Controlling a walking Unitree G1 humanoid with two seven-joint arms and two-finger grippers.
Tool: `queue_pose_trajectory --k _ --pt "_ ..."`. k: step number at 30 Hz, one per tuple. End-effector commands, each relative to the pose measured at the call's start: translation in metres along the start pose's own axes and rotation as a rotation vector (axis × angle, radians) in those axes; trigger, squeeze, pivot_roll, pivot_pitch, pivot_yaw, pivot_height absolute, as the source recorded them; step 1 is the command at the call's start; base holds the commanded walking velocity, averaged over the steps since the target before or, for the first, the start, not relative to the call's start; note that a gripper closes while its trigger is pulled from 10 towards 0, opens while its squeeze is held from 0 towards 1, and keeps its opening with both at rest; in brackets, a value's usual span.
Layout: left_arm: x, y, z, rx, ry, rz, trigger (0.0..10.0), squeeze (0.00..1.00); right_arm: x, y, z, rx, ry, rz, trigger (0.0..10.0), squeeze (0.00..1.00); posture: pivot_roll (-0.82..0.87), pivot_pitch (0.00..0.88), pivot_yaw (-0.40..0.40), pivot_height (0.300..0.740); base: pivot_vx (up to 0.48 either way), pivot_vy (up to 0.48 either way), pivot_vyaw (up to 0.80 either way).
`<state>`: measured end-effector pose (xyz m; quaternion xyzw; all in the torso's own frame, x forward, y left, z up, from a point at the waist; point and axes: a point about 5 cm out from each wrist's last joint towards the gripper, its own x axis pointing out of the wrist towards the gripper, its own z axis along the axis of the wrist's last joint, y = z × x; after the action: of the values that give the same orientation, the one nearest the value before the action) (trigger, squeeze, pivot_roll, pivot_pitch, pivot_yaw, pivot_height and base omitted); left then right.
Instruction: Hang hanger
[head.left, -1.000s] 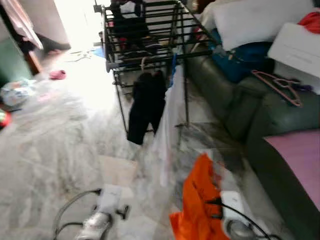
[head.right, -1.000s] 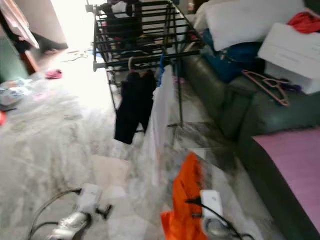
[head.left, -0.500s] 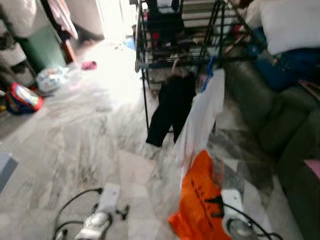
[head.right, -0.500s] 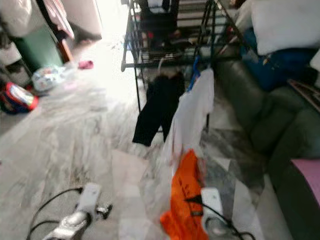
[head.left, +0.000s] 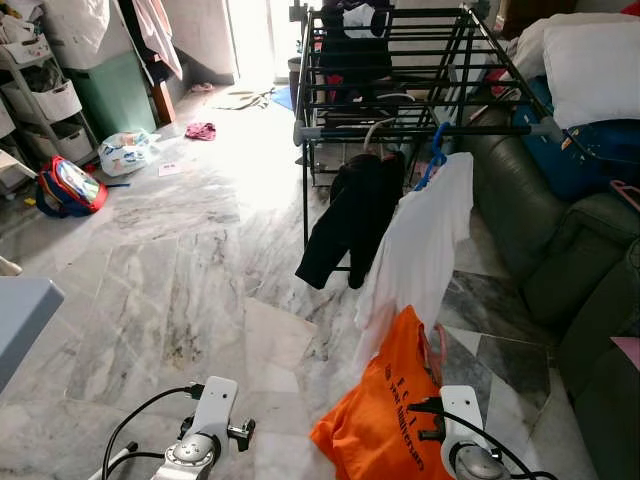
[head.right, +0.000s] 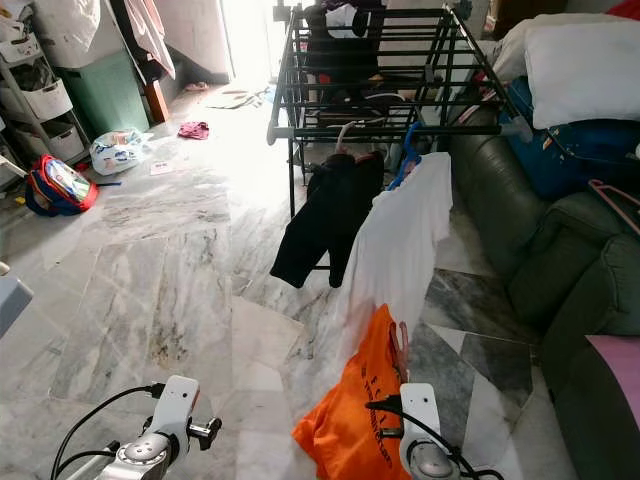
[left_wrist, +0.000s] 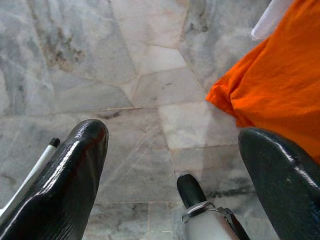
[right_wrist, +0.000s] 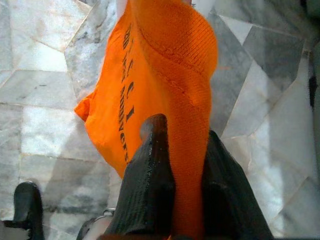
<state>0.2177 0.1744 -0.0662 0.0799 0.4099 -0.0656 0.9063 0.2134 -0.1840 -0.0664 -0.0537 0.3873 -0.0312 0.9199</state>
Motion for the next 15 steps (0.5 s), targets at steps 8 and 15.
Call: queue_pose_trajectory --k 8,15 --pt "-0.0010 0.0073 -0.0014 0.012 0.009 0.017 10.0 0.00 0.0014 0.0001 0.0055 0.013 -0.011 -0.010 10.0 0.00 -0.06 0.012 0.022 0.740 0.000 0.338 -0.45" --pt "-0.0009 0.0076 -0.0007 0.020 0.007 0.015 10.0 0.00 0.0013 -0.0019 0.0048 0.012 -0.008 -0.014 10.0 0.00 -0.06 0.014 0.023 0.740 0.000 0.232 0.00"
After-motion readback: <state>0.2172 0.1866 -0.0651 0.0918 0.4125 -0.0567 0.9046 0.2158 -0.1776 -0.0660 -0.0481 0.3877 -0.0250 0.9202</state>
